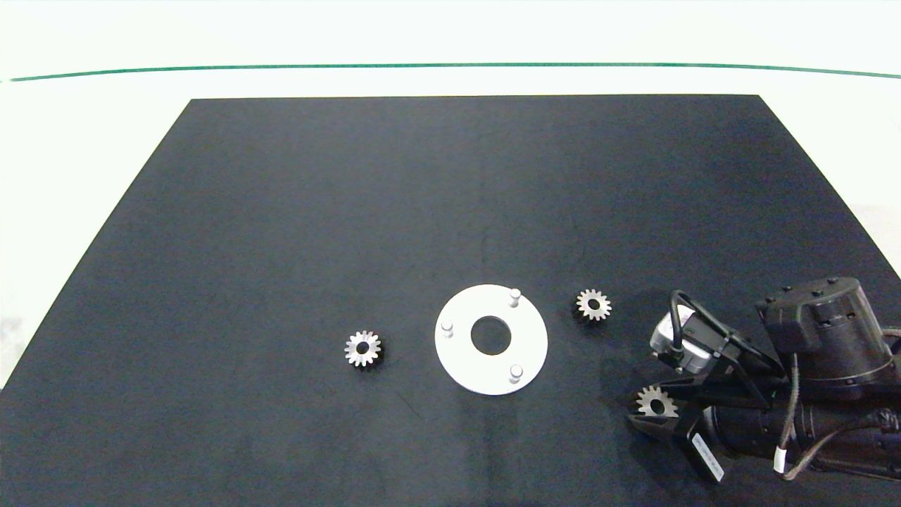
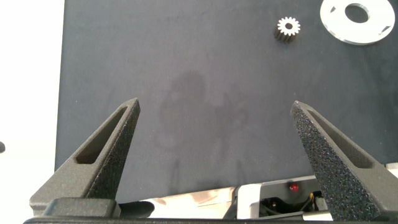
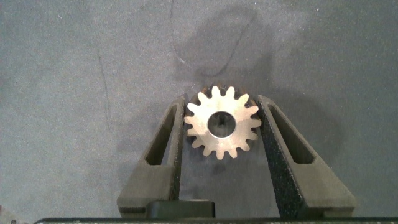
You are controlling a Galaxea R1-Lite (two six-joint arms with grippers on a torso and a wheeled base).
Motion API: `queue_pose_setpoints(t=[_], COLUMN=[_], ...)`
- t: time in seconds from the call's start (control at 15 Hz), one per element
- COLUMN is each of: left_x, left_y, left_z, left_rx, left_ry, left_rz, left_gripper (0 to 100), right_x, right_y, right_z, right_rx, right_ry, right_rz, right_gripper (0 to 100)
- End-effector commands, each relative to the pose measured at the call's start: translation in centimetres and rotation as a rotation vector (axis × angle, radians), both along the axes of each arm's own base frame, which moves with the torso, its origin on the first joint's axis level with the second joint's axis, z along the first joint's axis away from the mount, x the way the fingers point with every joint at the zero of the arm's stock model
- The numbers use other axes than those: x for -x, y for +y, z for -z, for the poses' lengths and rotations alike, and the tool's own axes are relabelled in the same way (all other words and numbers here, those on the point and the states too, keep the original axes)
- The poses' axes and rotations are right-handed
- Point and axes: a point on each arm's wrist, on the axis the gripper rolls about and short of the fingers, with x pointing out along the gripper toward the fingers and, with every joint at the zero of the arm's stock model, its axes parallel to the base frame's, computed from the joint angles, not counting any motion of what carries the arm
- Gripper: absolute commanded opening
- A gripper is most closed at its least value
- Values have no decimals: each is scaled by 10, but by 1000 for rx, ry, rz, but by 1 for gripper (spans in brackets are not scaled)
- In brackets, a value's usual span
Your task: Install three planetary gears onto the carrier pins
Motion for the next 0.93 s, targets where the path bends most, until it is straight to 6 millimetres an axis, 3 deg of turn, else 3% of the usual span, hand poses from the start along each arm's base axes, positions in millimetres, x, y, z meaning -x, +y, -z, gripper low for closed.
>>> queue_pose_setpoints(t=[0.07,0.73,0.93], left_x=[0,0,-1], left_y=[0,0,0], left_z=[0,0,0], left_rx=[0,-2,-2], left_ry=[5,6,8], left_rz=[0,-2,-2], left_gripper=[100,100,100], right_x=[1,2,3], right_y=[0,1,15], right_z=[-10,-45,-61], right_rx=[-16,-73,-77], right_ry=[-34,-161,-173], right_rz=[-6,-19,-69], right_gripper=[0,0,0])
